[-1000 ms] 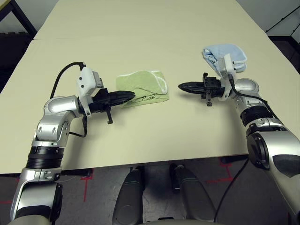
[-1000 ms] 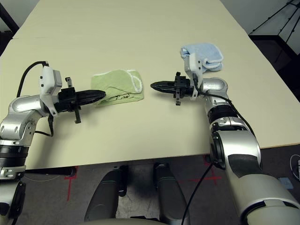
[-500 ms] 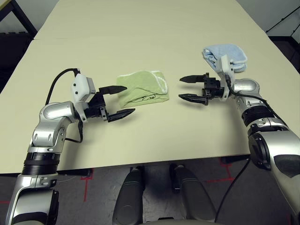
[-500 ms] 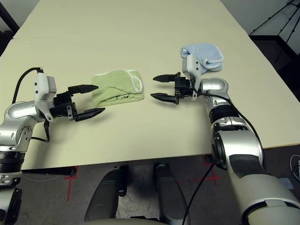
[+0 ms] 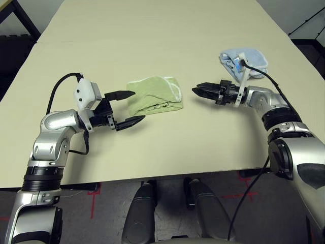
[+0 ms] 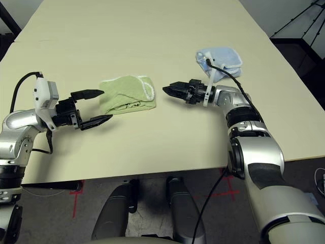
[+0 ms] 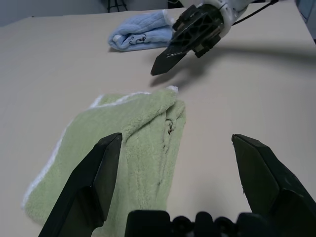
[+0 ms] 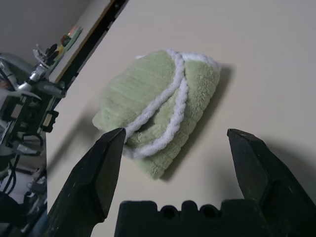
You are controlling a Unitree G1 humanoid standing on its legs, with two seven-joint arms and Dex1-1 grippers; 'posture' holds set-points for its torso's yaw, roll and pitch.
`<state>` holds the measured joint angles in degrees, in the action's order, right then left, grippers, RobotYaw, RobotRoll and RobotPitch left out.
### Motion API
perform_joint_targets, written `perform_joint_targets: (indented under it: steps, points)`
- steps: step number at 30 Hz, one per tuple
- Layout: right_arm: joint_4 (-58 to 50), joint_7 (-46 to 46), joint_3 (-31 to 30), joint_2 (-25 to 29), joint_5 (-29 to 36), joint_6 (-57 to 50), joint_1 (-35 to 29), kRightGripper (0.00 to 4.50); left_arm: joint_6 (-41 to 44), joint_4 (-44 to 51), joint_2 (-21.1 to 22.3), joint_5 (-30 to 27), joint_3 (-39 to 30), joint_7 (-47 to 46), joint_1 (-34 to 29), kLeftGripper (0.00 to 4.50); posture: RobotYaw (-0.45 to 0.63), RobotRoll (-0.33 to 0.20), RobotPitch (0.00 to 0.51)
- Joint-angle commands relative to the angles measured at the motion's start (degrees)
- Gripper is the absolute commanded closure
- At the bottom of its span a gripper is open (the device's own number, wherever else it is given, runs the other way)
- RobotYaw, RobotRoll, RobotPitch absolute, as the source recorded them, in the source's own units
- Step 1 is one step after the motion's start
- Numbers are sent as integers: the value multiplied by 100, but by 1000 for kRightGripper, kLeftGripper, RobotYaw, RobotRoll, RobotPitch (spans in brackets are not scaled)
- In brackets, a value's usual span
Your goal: Fold the towel and set it aside.
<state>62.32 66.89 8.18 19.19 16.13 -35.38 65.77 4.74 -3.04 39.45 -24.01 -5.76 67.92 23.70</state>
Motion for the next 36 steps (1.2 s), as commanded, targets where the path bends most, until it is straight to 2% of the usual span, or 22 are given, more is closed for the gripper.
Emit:
perform_joint_targets:
  steps: [1, 12, 18, 21, 23, 25, 31, 33, 36]
  points:
    - [67, -296, 137, -32, 92, -221, 107, 27, 4, 178, -7, -97, 12, 35, -109, 0, 68, 0, 191]
    - [230, -732, 285, -77, 180, -710, 261, 27, 88, 252, 30, -117, -1, -81, -182, 0, 78, 0, 199]
    - [168, -464, 208, -20, 120, -220, 270, 27, 329, 232, -63, -194, -180, -470, -160, 0, 77, 0, 197]
    - [-134, 113, 29, 71, 16, 564, 70, 27, 996, 96, -122, -300, -328, -1000, -142, 0, 58, 0, 196]
    - [-490, 711, -203, 159, -193, 1917, -263, 27, 1629, 101, -95, -467, -412, -1249, -196, 0, 43, 0, 197]
    - [-654, 1125, -319, 257, -306, 3022, -526, 27, 1879, 11, -100, -606, -520, -1314, -164, 0, 32, 0, 198]
    - [-389, 1742, -133, 433, -213, 4890, -771, 27, 1819, -384, -13, -622, -556, -999, 100, 0, 18, 0, 200]
    - [-250, 1991, -177, 517, -269, 5412, -780, 27, 2107, -445, 51, -666, -502, -927, 168, 0, 14, 0, 200]
    - [-43, 2414, -310, 662, -405, 6065, -820, 27, 3101, -419, 71, -926, -485, -1111, 293, 0, 14, 0, 200]
